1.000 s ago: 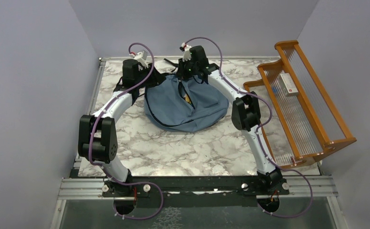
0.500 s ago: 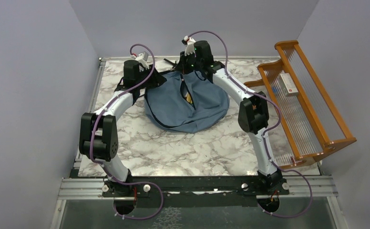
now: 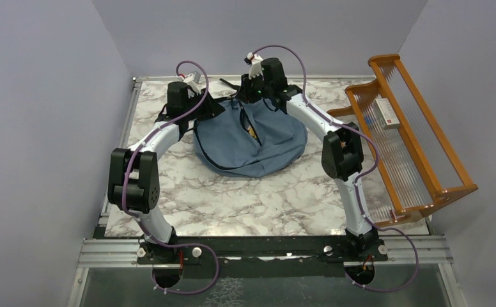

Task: Pack the student bag
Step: Zip the student bag at the center of the board.

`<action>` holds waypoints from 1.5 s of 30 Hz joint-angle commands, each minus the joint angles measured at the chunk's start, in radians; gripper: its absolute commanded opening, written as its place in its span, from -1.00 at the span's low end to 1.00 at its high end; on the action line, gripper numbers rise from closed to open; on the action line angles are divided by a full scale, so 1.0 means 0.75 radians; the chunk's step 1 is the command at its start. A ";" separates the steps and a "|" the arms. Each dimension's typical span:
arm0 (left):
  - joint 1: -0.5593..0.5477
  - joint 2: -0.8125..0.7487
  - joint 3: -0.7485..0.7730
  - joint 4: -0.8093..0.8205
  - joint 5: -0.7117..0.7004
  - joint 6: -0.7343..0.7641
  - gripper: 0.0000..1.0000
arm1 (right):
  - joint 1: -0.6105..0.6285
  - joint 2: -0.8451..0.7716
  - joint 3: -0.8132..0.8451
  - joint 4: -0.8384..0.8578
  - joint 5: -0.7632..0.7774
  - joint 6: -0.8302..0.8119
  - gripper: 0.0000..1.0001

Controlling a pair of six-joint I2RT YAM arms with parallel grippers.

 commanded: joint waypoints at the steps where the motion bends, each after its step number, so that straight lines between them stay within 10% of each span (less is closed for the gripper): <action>1: 0.005 0.003 0.018 0.034 0.041 -0.008 -0.24 | 0.006 -0.094 -0.004 -0.018 0.081 -0.019 -0.39; 33: 0.005 -0.004 0.020 0.034 0.061 -0.017 -0.25 | 0.008 0.213 0.290 -0.304 0.032 -0.013 -0.15; 45: 0.005 0.000 0.022 0.034 0.063 -0.015 -0.25 | 0.008 0.117 0.158 -0.210 -0.001 -0.032 -0.79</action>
